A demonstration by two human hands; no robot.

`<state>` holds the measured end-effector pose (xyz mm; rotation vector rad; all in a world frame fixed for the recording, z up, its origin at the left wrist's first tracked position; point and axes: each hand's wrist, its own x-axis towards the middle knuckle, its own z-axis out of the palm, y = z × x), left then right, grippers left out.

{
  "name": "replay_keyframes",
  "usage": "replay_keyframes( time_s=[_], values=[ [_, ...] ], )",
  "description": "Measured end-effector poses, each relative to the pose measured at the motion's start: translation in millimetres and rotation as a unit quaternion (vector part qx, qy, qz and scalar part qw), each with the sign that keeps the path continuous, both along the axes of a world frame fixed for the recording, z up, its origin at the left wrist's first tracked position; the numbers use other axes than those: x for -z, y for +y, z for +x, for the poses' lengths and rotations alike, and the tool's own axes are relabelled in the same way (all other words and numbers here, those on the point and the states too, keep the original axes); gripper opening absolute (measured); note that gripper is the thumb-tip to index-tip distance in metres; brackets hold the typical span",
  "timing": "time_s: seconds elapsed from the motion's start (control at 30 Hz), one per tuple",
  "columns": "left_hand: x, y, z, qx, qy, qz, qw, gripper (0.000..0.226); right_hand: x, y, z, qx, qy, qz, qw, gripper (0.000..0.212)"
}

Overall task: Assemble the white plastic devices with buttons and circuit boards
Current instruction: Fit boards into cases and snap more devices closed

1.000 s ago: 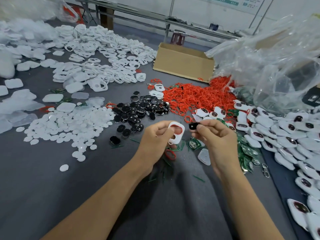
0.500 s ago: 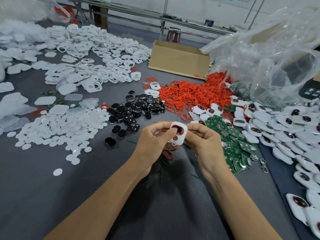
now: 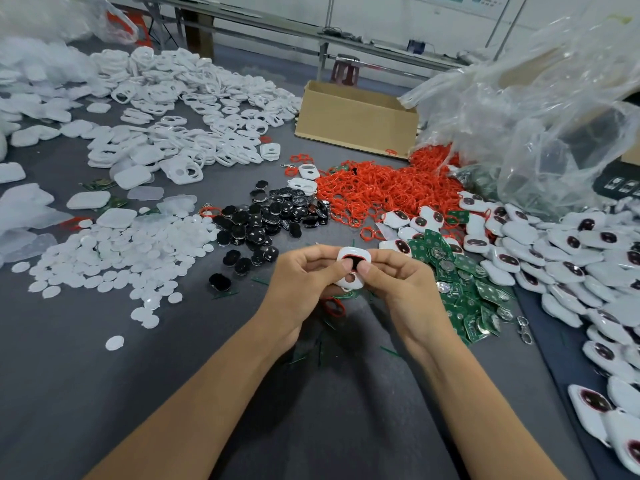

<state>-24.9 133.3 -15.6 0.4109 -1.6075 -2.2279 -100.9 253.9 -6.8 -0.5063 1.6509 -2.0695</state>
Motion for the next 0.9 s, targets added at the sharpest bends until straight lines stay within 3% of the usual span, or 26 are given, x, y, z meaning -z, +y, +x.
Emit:
replay_keyframes(
  time_s=[0.17, 0.27, 0.37, 0.43, 0.5, 0.57, 0.67, 0.73, 0.83, 0.9],
  values=[
    [-2, -4, 2, 0.071, 0.017, 0.066, 0.995, 0.019, -2, 6, -5, -0.097, -0.092, -0.048, 0.990, 0.031],
    [-2, -3, 2, 0.067, 0.020, 0.064, 0.995, 0.029, -5, 8, -4, -0.108, -0.094, -0.070, 0.987, 0.028],
    [5, 1, 0, -0.023, 0.002, -0.001, 1.000, 0.030, -9, 7, 0, -0.001, 0.096, 0.002, 0.995, 0.015],
    [5, 2, -1, -0.028, 0.004, 0.007, 1.000, 0.014, -9, 4, 4, 0.082, 0.260, 0.081, 0.959, 0.020],
    [3, 3, -1, 0.006, 0.001, 0.044, 0.999, 0.022, -6, 2, 8, 0.119, 0.384, 0.139, 0.905, 0.020],
    [2, 3, -1, 0.036, -0.011, 0.043, 0.998, 0.027, -3, 1, 11, 0.125, 0.447, 0.184, 0.866, 0.017],
    [1, 2, 0, 0.043, -0.017, 0.042, 0.998, 0.018, -2, 0, 11, 0.083, 0.481, 0.240, 0.839, 0.015],
    [2, 1, 0, 0.028, -0.020, 0.055, 0.998, 0.017, -3, 0, 10, 0.056, 0.458, 0.239, 0.854, 0.022],
    [1, 3, -1, -0.003, -0.040, 0.051, 0.998, 0.016, -14, -1, 7, 0.093, 0.340, 0.164, 0.921, 0.027],
    [-2, 7, -4, -0.018, -0.055, 0.014, 0.998, 0.017, -29, -9, 6, 0.136, 0.337, 0.149, 0.920, 0.026]
  ],
)
